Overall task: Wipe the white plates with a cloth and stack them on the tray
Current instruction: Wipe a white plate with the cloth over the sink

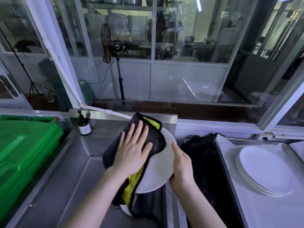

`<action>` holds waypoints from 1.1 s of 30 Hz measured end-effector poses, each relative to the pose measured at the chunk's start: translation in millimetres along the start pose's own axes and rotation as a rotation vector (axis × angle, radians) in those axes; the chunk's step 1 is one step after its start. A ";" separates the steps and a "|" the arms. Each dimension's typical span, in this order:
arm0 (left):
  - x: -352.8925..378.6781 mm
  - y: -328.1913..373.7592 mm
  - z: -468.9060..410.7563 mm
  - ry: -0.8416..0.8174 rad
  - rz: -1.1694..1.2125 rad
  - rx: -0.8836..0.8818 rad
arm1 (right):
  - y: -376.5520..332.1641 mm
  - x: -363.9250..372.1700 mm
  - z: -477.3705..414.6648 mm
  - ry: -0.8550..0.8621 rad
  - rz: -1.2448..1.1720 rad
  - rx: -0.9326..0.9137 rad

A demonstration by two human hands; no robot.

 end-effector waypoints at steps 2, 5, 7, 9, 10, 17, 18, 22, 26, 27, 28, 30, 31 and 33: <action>-3.6 -8.5 0.4 -0.008 -0.041 -0.050 | -8.2 -9.2 -5.0 0.057 0.021 -0.048; -2.1 -6.8 25.6 -0.060 -0.005 -0.087 | -23.3 -21.4 -16.6 0.154 0.008 -0.118; 0.6 12.0 48.6 -0.097 0.011 -0.056 | -26.9 -23.0 -22.1 0.187 -0.015 -0.131; 4.6 36.8 63.5 -0.108 0.027 0.023 | -23.9 -20.0 -22.6 0.140 -0.007 -0.134; 6.0 47.3 65.3 -0.096 0.039 0.059 | -19.0 -17.5 -21.4 0.098 0.003 -0.134; 2.2 37.1 6.6 -0.010 0.002 0.049 | 8.3 -2.4 -4.5 -0.006 0.007 -0.018; 1.0 28.1 -1.8 -0.010 0.004 0.017 | 8.0 -3.1 -4.8 0.000 0.010 -0.014; -1.4 -0.9 -3.5 -0.019 -0.050 -0.054 | -7.5 -14.4 -14.3 0.065 0.015 -0.090; 8.9 7.9 41.3 -0.109 0.011 -0.037 | -23.7 -23.5 -25.8 0.159 -0.025 -0.136; 11.7 18.4 53.7 -0.127 0.017 -0.003 | -24.0 -24.6 -27.6 0.171 -0.026 -0.135; 13.5 30.4 63.5 -0.136 0.015 0.043 | -22.9 -24.2 -28.2 0.173 -0.010 -0.129; 14.2 51.2 67.8 -0.095 0.027 0.108 | -17.6 -20.1 -24.2 0.139 0.033 -0.118; 13.6 57.8 62.4 -0.076 0.034 0.118 | -12.9 -16.6 -21.1 0.100 0.049 -0.109; 11.5 61.0 42.8 -0.043 0.052 0.102 | -4.1 -8.4 -14.5 0.027 0.063 -0.078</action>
Point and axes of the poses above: each hand's wrist, its own z-axis away from the middle knuckle, its own x-axis out of the palm, y = z × x, the point moved 3 cm from there along -z, towards the middle knuckle, and after that the axes turned 4 degrees about z, right-handed, at the moved point
